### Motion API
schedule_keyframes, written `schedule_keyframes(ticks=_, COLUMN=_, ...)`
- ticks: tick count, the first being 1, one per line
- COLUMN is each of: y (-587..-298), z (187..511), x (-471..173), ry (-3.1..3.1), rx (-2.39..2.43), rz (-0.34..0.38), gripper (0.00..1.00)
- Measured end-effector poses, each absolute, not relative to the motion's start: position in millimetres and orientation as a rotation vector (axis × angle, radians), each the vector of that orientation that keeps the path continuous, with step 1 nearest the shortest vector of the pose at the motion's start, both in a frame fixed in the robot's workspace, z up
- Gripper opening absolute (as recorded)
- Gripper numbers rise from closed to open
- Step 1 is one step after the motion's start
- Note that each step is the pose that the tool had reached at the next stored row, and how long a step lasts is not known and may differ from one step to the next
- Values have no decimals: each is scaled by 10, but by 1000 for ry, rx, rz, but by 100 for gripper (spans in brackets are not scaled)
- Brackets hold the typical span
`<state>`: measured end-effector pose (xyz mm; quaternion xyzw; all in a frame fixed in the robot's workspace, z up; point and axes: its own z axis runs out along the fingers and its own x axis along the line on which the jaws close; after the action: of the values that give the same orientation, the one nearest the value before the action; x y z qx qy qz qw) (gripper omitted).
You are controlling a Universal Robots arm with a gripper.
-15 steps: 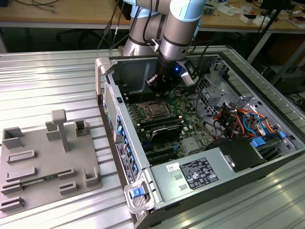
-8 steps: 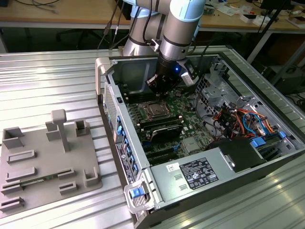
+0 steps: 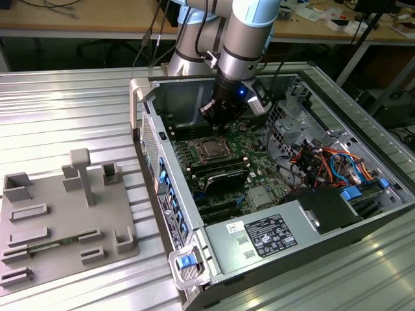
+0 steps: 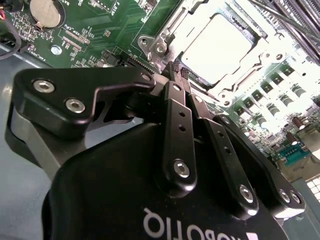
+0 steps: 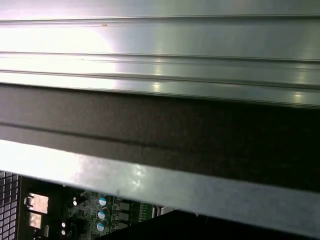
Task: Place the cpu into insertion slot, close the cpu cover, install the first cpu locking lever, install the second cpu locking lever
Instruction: 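Install the second cpu locking lever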
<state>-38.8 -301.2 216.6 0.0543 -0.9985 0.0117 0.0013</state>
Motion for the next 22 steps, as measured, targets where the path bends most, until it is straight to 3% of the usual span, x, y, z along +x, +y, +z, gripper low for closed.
schedule_keyframes(ticks=22, y=-3144, z=2165, x=-343, ry=-3134, rx=170, rz=44, gripper=11)
